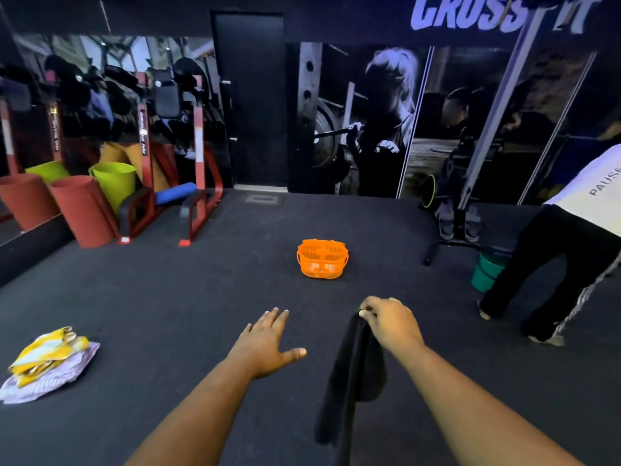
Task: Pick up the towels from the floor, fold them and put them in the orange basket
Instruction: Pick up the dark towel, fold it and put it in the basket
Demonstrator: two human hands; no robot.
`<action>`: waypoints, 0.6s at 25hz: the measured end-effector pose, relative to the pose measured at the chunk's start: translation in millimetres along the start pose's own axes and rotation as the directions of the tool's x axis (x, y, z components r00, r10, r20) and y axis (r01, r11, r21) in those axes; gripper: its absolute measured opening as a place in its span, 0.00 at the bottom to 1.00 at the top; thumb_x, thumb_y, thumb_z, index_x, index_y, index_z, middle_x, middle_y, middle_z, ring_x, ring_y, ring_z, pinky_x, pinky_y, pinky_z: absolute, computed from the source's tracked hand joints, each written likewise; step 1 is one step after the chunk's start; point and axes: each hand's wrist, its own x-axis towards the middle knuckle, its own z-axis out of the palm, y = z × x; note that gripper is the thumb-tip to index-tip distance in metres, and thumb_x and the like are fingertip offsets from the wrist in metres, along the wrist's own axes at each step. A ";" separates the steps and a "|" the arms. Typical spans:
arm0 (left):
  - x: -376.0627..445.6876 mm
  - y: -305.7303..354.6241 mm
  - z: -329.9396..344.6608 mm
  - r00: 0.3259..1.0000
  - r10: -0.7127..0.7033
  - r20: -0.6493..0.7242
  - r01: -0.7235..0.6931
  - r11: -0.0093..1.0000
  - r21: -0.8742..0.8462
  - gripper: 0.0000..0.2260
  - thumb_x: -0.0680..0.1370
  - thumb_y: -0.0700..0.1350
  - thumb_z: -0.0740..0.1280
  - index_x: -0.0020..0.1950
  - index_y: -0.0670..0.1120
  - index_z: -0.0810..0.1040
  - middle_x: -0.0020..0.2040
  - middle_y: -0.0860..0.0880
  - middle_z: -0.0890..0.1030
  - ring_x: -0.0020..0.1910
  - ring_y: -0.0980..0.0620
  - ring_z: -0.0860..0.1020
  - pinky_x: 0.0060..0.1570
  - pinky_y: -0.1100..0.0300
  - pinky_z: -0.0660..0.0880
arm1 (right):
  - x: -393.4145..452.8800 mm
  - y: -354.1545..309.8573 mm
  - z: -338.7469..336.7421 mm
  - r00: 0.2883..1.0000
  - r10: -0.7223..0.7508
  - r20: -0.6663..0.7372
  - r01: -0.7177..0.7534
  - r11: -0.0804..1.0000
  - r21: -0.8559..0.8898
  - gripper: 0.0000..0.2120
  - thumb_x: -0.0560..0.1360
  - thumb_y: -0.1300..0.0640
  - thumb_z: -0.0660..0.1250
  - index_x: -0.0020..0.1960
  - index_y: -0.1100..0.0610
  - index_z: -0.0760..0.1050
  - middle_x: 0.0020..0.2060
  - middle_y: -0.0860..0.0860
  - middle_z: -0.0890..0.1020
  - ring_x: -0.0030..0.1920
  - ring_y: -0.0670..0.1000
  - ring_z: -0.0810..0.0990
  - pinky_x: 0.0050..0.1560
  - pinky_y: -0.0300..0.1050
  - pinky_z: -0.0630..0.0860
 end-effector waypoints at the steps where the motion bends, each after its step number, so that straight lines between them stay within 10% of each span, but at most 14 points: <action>1: 18.9 -2.0 -5.5 1.000 0.012 0.011 -0.012 1.000 0.011 0.46 0.76 0.73 0.59 0.84 0.52 0.43 0.84 0.50 0.45 0.83 0.50 0.45 0.80 0.46 0.49 | 18.0 2.7 3.8 1.000 0.007 -0.007 -0.007 1.000 0.003 0.04 0.82 0.48 0.64 0.50 0.45 0.76 0.42 0.44 0.83 0.51 0.51 0.75 0.51 0.50 0.74; 15: 303.9 -25.1 -67.0 0.999 -0.007 -0.036 0.007 1.000 0.010 0.59 0.58 0.82 0.43 0.84 0.53 0.42 0.84 0.52 0.44 0.83 0.51 0.44 0.80 0.47 0.49 | 322.5 51.6 57.9 0.993 -0.087 0.086 0.069 0.979 0.191 0.04 0.80 0.50 0.65 0.46 0.46 0.73 0.43 0.42 0.79 0.46 0.48 0.78 0.46 0.51 0.77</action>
